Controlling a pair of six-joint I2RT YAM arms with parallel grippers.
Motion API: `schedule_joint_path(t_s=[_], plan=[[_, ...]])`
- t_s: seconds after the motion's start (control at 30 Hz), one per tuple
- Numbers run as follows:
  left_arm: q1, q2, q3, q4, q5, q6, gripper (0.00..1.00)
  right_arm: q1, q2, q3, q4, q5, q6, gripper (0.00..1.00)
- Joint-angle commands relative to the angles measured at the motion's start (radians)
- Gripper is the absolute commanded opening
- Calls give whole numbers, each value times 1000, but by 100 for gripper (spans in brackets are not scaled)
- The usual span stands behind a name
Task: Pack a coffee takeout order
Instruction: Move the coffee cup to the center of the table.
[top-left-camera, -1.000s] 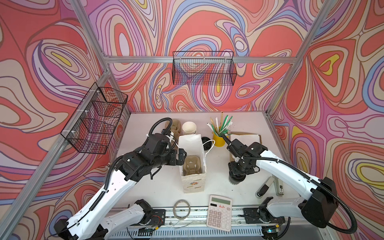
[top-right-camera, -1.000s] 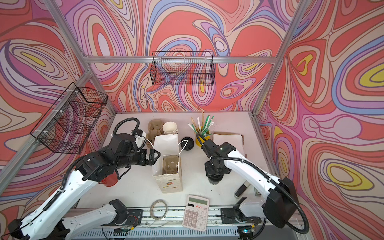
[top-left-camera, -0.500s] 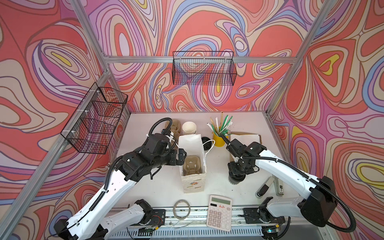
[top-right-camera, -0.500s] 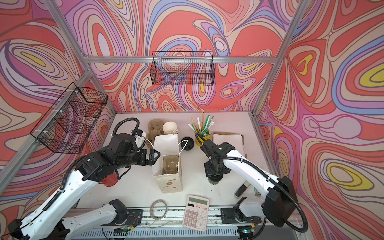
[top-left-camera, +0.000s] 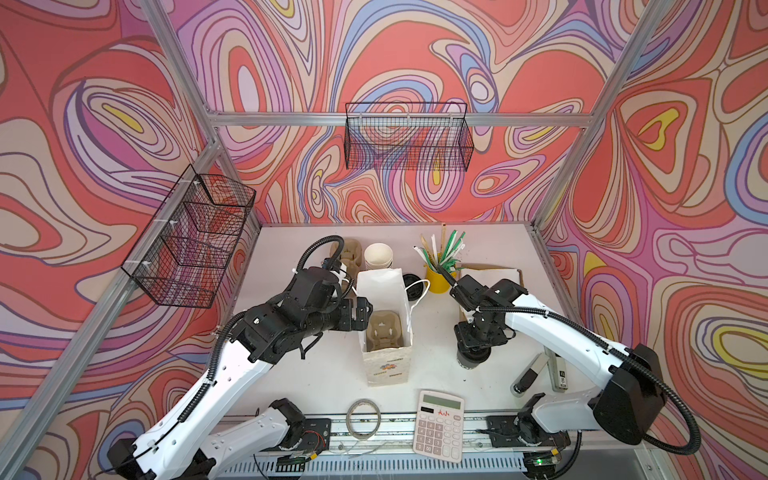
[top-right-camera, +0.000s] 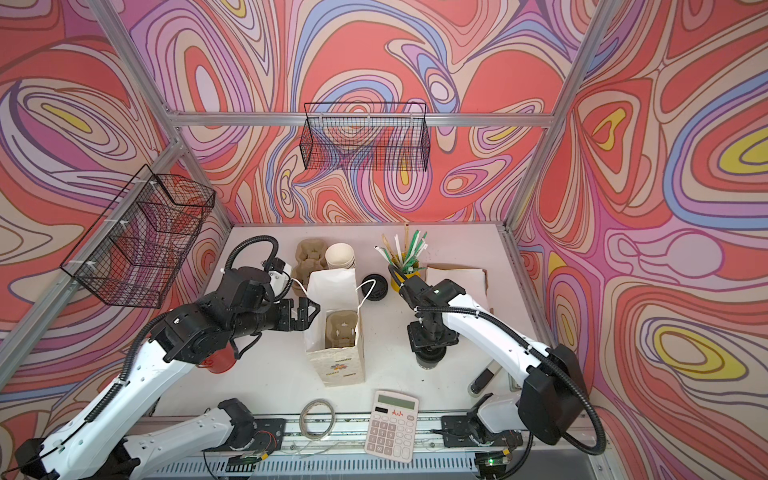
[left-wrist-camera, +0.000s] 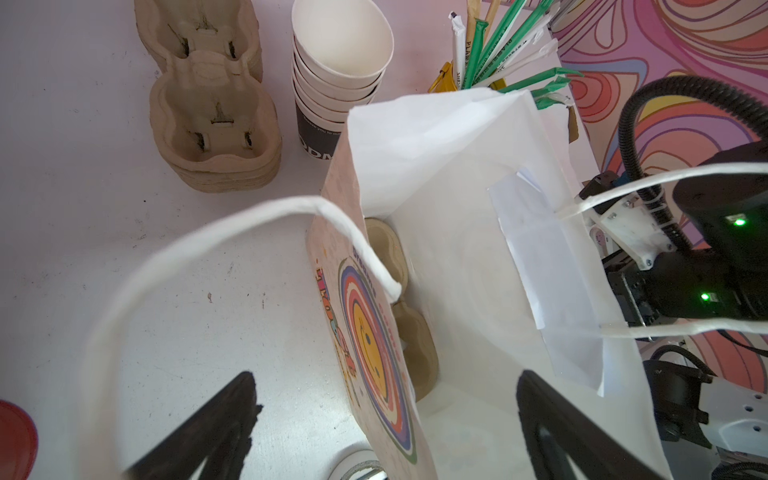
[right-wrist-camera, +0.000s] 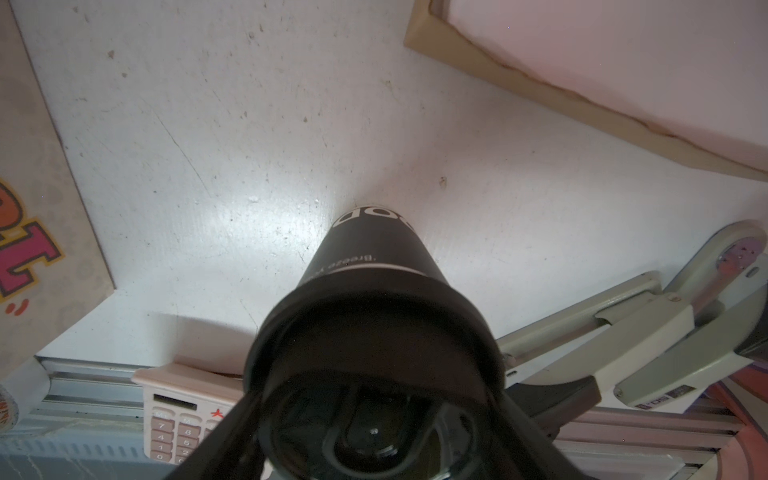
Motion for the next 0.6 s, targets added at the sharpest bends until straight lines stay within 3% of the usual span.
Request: schedule_joint_path(t_s=[0.0,0.57], plan=[[4,-7,-6,-12,-21,3,100,3,46,4,41,-48,-16,74],[5,4,-1,-9,-39,11,100,9,194,208,35,6,-59,74]])
